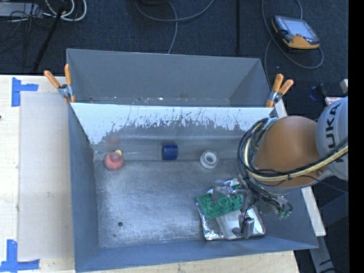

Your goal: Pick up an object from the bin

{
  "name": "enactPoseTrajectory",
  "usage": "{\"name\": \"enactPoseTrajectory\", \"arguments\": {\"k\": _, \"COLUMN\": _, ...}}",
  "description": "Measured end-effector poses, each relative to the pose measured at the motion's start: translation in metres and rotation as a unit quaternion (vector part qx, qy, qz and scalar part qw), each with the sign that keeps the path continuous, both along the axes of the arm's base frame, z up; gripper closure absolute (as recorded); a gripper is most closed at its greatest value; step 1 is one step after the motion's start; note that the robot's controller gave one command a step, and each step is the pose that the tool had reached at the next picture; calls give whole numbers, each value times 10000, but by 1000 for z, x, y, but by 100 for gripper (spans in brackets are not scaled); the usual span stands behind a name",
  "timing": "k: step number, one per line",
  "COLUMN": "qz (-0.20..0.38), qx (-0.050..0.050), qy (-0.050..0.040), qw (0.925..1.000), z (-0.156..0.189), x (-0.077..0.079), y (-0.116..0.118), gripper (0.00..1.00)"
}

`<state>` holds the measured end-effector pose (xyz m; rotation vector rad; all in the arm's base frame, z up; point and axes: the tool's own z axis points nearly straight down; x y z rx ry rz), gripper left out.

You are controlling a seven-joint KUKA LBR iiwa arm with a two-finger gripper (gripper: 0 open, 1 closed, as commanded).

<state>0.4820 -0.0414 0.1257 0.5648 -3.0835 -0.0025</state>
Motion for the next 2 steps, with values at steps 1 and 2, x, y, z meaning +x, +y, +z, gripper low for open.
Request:
{"name": "enactPoseTrajectory", "arguments": {"k": 1, "qz": -1863, "qx": 9, "qy": -59, "qw": 9825, "z": -53, "x": 60, "y": -9, "gripper": 0}}
{"name": "enactPoseTrajectory", "arguments": {"k": 2, "qz": -1847, "qx": 31, "qy": -213, "qw": 9826, "z": -48, "x": 68, "y": -8, "gripper": 100}}
